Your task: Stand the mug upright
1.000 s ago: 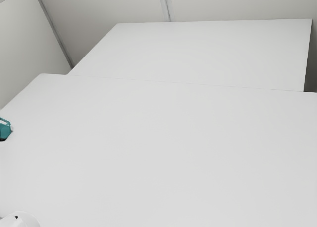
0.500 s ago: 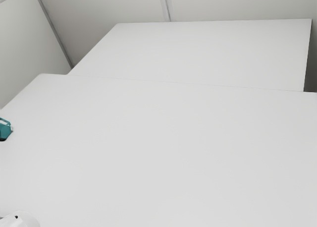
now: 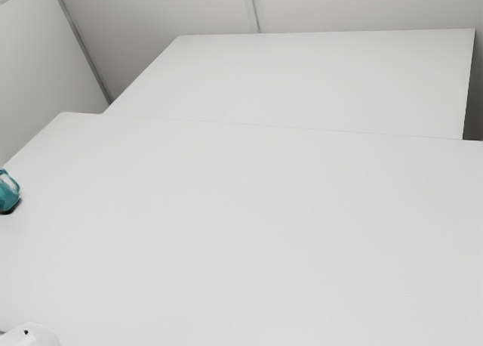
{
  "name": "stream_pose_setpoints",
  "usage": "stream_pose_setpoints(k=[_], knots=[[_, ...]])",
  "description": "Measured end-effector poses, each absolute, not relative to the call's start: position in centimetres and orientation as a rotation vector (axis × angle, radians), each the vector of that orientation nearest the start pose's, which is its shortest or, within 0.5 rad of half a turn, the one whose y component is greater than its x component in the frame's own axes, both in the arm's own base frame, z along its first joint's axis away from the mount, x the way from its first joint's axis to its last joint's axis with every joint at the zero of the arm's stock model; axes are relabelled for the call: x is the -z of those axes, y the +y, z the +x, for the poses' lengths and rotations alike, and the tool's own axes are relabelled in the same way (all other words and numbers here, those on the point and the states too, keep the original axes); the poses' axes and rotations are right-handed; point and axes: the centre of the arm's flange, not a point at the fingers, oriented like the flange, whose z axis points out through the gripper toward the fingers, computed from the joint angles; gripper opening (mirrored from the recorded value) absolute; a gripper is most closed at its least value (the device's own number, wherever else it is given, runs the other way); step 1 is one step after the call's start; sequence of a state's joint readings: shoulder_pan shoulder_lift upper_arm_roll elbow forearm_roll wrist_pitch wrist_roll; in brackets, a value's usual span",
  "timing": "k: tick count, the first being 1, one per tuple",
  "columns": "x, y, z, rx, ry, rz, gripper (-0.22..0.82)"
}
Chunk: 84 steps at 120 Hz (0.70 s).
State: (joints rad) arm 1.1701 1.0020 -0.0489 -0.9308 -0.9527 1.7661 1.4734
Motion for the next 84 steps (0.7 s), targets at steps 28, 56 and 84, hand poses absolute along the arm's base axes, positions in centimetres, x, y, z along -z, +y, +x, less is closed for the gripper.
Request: stream_pose_setpoints(k=[28, 56, 84], knots=[[-29.3, 66.0, 41.8, 1.505, 0.123, -3.214, -0.12], [-32.2, 62.4, 43.9, 1.397, 0.181, -3.275, -0.18], [-37.4, 56.0, 46.7, 1.069, 0.295, -3.355, -0.18]])
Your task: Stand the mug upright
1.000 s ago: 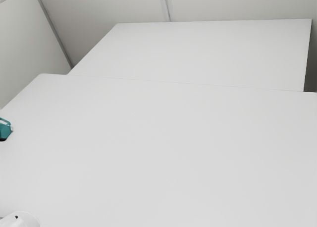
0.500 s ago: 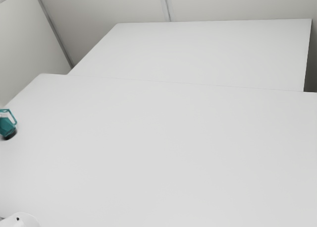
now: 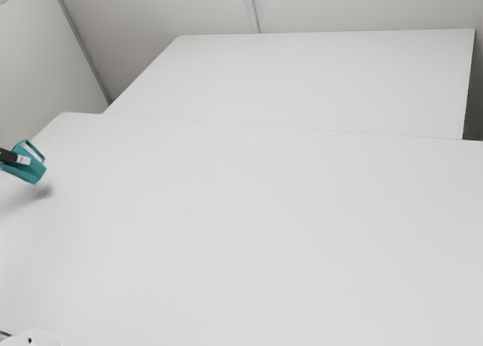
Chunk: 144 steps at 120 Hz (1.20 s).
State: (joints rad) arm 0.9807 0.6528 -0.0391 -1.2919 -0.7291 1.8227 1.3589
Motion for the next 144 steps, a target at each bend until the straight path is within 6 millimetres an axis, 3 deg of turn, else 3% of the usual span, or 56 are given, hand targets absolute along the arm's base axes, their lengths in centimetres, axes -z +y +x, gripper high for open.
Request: stream_pose_setpoints(k=[24, 44, 58, 85, 91, 104, 116, 144], knots=[[-41.5, 45.9, 49.7, 0.699, 0.37, -3.361, -0.18], [-45.8, 36.2, 50.4, 0.416, 0.393, -3.253, -0.18], [-49.1, 29.7, 51.0, 0.321, 0.374, -3.165, -0.18], [-50.1, 18.3, 52.3, 0.222, 0.277, -3.112, -0.18], [-50.1, 16.9, 51.6, 0.202, 0.219, -3.098, -0.18], [-49.9, 15.8, 49.4, 0.17, 0.011, -3.078, -0.18], [-49.7, 13.2, 48.0, 0.161, -0.137, -3.06, -0.18], [-48.3, 6.8, 47.4, 0.202, -0.318, -2.922, -0.18]])
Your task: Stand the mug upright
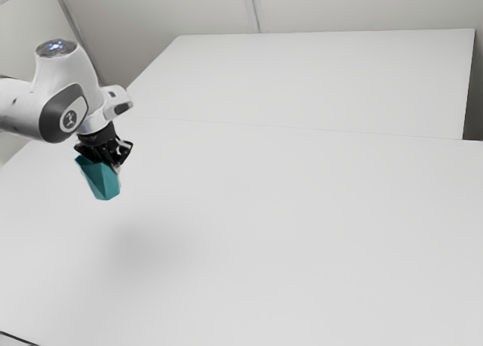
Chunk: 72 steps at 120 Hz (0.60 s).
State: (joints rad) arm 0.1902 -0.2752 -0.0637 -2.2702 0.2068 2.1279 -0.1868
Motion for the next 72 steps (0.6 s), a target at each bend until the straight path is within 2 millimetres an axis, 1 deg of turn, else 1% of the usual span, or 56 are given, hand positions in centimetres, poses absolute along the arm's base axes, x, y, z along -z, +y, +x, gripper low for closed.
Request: stream_pose_setpoints(k=[11, 28, 52, 72], knots=[[-47.2, 5.1, 47.4, 0.228, -0.391, -2.885, -0.18], [-45.0, 3.5, 47.1, 0.255, -0.539, -2.857, -0.18], [-42.2, 3.1, 48.0, 0.274, -0.75, -2.831, -0.18], [-39.6, 3.0, 49.1, 0.281, -0.869, -2.812, -0.18]])
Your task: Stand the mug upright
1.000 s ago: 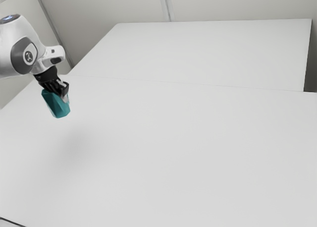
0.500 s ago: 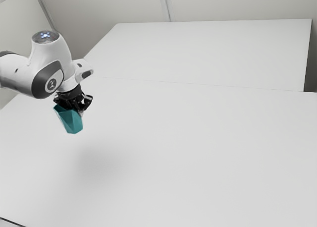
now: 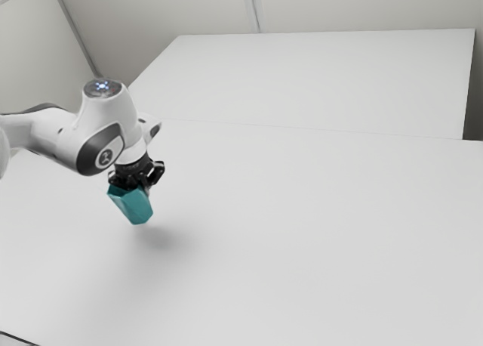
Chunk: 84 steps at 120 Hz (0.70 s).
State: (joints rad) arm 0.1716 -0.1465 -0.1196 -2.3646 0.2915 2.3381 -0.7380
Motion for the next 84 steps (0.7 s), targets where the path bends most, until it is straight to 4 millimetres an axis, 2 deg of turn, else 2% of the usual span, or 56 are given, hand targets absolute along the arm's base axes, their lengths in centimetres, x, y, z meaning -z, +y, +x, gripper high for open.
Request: stream_pose_setpoints(k=[25, 71, 84], knots=[[-36.6, 2.8, 50.2, 0.273, -0.971, -2.793, -0.18], [-33.7, 2.0, 51.1, 0.273, -1.095, -2.777, -0.18], [-34.2, 1.9, 51.4, 0.294, -1.118, -2.777, 0.06]])
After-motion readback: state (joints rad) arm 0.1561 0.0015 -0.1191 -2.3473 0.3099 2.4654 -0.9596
